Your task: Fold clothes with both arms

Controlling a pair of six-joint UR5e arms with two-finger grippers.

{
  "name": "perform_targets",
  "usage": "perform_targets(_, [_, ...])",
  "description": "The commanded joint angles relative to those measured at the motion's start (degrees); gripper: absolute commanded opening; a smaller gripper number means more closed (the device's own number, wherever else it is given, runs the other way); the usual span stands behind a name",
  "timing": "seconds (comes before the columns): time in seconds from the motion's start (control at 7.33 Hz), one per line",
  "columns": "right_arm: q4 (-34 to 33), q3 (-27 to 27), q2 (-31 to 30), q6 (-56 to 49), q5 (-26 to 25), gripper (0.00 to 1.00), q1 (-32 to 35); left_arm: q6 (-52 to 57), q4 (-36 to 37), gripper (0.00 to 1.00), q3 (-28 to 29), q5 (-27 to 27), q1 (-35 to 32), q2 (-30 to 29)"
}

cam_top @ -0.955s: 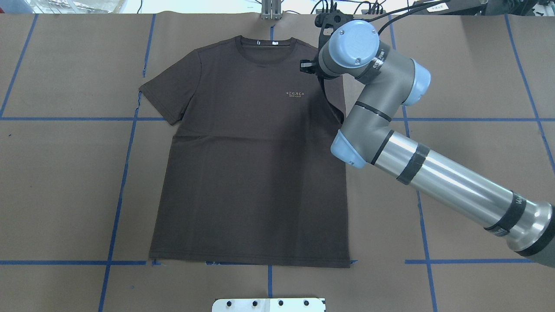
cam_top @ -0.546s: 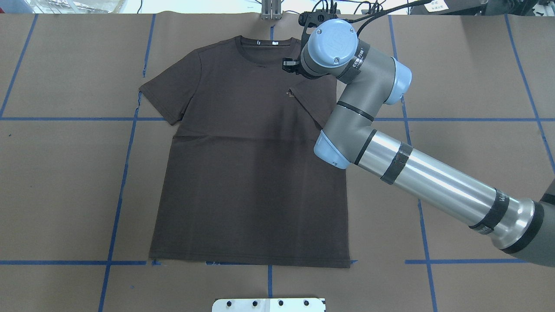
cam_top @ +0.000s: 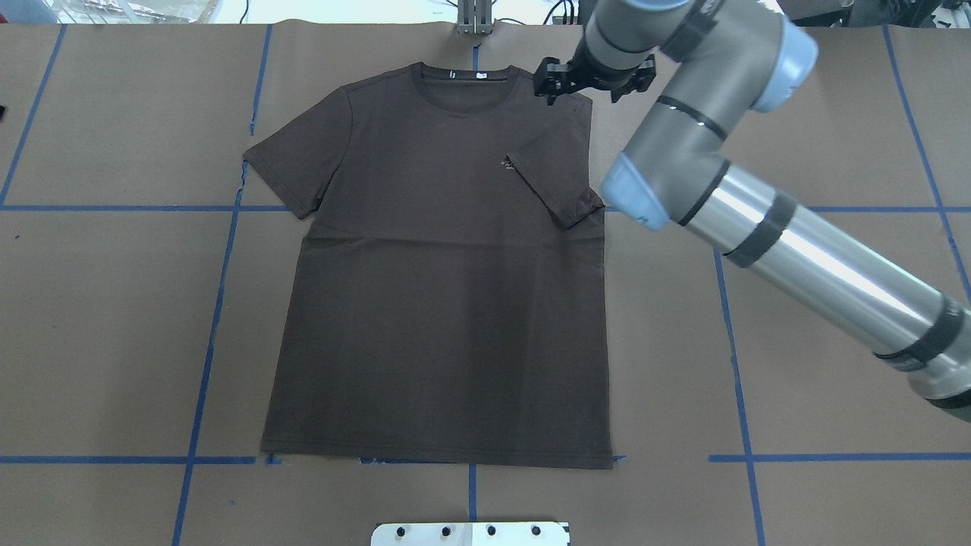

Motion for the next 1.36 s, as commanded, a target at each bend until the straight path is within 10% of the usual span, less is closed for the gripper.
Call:
perform_targets(0.0, [-1.26,7.85,-7.86,-7.76,7.11,1.0,5.76,-18.57,-2.23,1.0,6.51,8.26,10.41,-8.03])
perform_targets(0.41, [-0.91,9.2,-9.73,-8.58,7.05,1.0,6.23,-36.81,-19.78,0.6,24.22,13.23,15.99,-15.32])
perform_targets(1.23, [-0.73,9.03,-10.35,-8.67,6.7,1.0,6.05,-37.18,-31.08,0.49,42.04,24.93,21.27,-21.94])
